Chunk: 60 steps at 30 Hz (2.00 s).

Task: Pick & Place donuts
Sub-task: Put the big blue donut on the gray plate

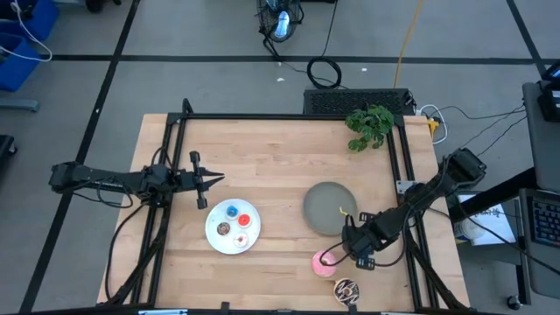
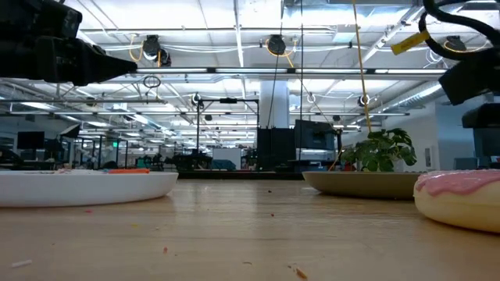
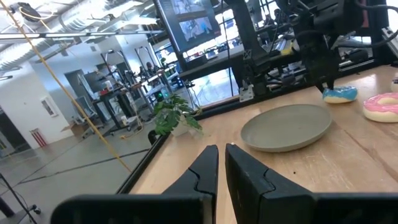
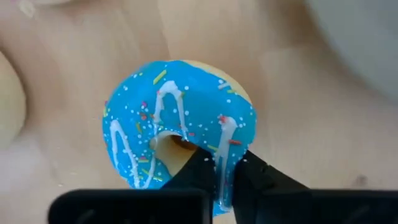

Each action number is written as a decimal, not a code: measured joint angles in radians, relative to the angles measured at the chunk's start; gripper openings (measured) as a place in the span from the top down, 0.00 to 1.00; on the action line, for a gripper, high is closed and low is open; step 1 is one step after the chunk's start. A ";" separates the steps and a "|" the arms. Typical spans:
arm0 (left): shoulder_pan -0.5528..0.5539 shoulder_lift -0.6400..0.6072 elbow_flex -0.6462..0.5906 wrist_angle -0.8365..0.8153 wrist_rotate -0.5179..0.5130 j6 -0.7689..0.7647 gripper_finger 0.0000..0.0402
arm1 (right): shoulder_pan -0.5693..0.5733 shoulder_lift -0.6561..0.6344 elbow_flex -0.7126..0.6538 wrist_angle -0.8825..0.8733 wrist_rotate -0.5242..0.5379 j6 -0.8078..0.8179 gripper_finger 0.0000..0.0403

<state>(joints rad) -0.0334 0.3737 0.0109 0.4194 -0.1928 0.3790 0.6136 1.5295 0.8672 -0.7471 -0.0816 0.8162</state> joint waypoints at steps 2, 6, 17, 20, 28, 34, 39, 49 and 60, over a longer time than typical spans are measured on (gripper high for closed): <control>0.000 0.000 0.000 0.000 0.000 0.000 0.91 | -0.010 -0.009 0.009 -0.002 0.002 -0.021 0.97; 0.000 0.000 0.000 0.000 0.000 0.000 0.91 | -0.023 -0.048 0.029 -0.015 0.002 -0.026 0.95; 0.000 0.000 0.000 0.000 0.000 0.000 0.91 | -0.032 -0.121 0.282 -0.306 0.007 -0.024 0.96; 0.000 0.000 0.000 0.000 0.000 -0.002 0.91 | -0.033 -0.121 0.381 -0.377 0.031 -0.024 0.97; 0.000 0.000 0.000 0.000 0.000 -0.007 0.91 | -0.051 -0.121 0.571 -0.523 0.114 -0.025 0.96; 0.000 0.000 0.000 0.000 0.000 -0.015 0.91 | -0.075 -0.119 0.581 -0.538 0.107 -0.028 0.96; 0.000 0.000 0.000 -0.004 0.000 -0.024 0.91 | -0.089 -0.113 0.581 -0.536 0.106 -0.044 0.96; 0.000 0.000 0.000 -0.004 0.000 -0.024 0.91 | -0.273 -0.101 0.581 -0.539 0.001 -0.098 0.96; 0.000 0.000 0.000 -0.004 0.000 -0.015 0.91 | -0.567 -0.082 0.582 -0.536 -0.008 -0.347 0.96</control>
<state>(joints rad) -0.0330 0.3740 0.0109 0.4156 -0.1928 0.3637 0.0467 1.4476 1.4490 -1.2835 -0.0899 0.4690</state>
